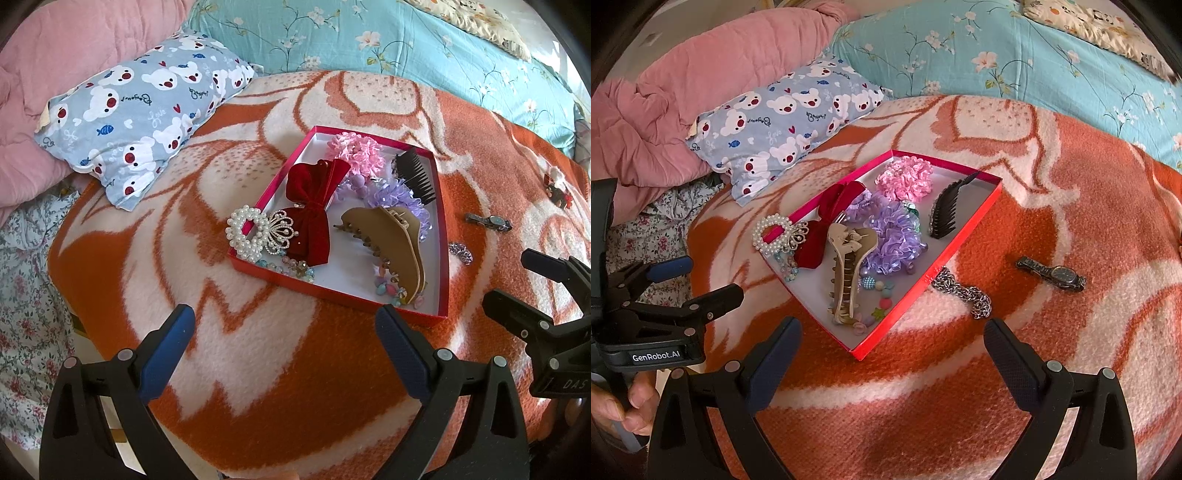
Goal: Organize jewelry
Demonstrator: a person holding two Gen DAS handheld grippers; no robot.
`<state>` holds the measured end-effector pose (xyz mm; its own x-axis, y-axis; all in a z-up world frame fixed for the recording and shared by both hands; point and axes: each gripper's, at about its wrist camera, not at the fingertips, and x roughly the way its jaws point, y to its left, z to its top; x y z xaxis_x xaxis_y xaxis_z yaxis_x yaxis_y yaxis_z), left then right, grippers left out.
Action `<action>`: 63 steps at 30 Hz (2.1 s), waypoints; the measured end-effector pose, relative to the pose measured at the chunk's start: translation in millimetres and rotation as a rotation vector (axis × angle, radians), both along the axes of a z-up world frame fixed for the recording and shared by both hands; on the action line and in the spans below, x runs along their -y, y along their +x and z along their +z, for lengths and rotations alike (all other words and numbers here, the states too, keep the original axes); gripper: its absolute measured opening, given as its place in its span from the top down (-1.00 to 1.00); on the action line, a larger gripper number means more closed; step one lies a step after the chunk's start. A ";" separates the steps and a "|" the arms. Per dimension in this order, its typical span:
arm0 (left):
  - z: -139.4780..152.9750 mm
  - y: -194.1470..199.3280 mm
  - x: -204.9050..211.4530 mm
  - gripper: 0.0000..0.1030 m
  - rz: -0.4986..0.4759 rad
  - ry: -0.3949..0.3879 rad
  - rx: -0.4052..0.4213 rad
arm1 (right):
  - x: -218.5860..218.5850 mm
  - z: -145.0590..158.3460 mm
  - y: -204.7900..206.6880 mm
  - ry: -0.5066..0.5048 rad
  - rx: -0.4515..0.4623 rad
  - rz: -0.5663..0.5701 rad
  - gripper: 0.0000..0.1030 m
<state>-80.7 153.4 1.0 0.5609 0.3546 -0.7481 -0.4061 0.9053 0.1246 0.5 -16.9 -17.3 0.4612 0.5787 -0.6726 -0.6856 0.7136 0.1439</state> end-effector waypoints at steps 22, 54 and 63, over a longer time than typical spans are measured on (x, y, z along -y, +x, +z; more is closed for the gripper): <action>-3.2 1.7 0.0 -0.92 0.003 -0.003 -0.007 | 0.7 2.7 2.3 0.007 0.000 -0.007 -0.94; -10.0 4.5 -2.9 -0.92 -0.003 -0.007 -0.016 | 0.0 1.5 1.7 0.008 -0.002 -0.011 -0.94; -12.0 5.8 -3.3 -0.92 -0.002 -0.010 -0.018 | -2.0 -0.8 1.6 0.006 -0.012 -0.010 -0.94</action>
<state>-74.8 156.7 -11.1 0.5484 0.3462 -0.7612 -0.4020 0.9073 0.1231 2.1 -14.9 -18.1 0.4593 0.5779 -0.6746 -0.6764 0.7198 0.1562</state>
